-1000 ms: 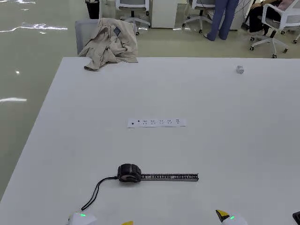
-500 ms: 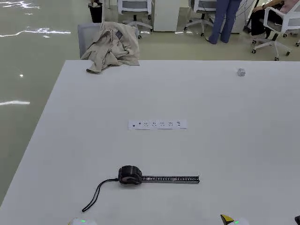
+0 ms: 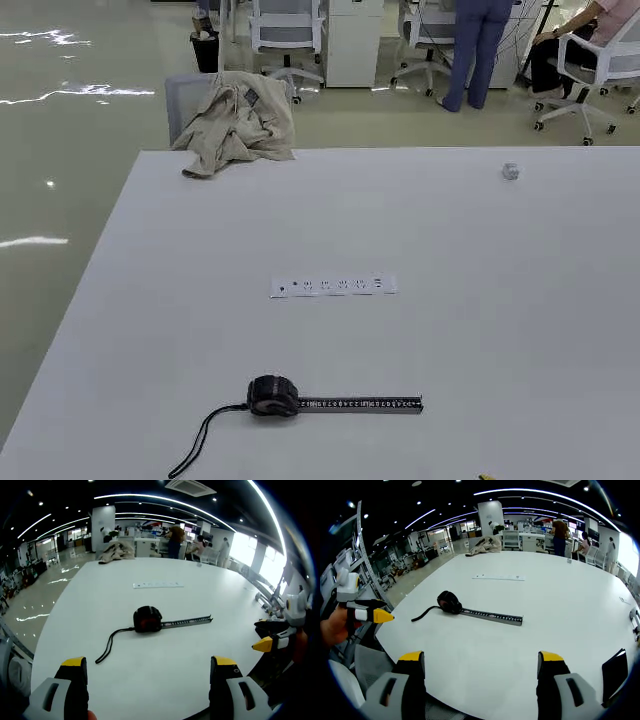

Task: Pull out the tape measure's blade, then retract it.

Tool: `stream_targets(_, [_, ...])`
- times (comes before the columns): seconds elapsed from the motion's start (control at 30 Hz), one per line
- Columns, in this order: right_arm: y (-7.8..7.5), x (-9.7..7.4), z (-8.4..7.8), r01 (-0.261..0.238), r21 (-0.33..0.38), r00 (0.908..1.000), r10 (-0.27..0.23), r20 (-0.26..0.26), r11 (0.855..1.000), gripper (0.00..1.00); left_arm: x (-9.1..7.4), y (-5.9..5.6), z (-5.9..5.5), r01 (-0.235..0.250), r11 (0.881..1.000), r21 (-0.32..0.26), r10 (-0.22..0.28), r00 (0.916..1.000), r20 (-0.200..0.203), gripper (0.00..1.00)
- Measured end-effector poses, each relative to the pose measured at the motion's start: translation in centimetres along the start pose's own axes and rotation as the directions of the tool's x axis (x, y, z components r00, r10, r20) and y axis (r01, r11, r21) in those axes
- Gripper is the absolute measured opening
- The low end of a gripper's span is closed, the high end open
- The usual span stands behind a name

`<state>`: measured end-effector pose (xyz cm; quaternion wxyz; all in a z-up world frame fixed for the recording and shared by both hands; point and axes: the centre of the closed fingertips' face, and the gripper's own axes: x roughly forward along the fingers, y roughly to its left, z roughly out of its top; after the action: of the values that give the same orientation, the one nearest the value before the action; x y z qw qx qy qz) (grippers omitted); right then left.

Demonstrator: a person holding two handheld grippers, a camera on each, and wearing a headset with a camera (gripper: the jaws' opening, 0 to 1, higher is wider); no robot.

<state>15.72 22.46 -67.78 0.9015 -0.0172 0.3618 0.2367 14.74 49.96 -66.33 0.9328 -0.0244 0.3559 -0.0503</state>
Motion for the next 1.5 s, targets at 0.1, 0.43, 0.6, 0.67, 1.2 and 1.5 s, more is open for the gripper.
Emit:
stream_targets(0.1, [-0.3,0.1,0.1,0.003,0.002,1.0,-0.003,-0.002,1.0,0.96,0.3,-0.1,0.1,-0.003,1.0,-0.001,0.003,1.0,-0.005,1.0])
stream_targets(0.43, [-1.1,1.7,0.2,0.011,-0.011,0.9995,-0.011,-0.031,1.0,0.97,1.7,-0.2,0.7,0.006,1.0,0.006,-0.006,1.0,-0.002,1.0])
stream_targets(0.6, [-1.0,2.1,0.6,0.007,-0.016,0.9993,-0.007,-0.036,1.0,0.97,2.7,-0.3,1.0,0.005,1.0,-0.003,-0.005,1.0,-0.008,1.0])
stream_targets(0.67, [-1.0,2.4,0.6,0.0,-0.029,0.9993,-0.001,-0.038,1.0,0.96,3.2,-0.6,1.1,0.007,1.0,-0.005,-0.007,0.9999,-0.013,1.0])
stream_targets(1.2, [-2.2,4.3,0.3,-0.048,-0.082,0.9964,0.042,-0.073,0.995,0.95,6.0,-0.1,2.4,-0.022,0.999,-0.039,0.021,0.9996,-0.017,1.0])
stream_targets(1.5, [-2.5,5.5,0.2,-0.063,-0.102,0.9943,0.053,-0.092,0.993,0.94,7.4,-0.5,3.3,-0.026,0.998,-0.062,0.026,0.9996,-0.012,1.0])
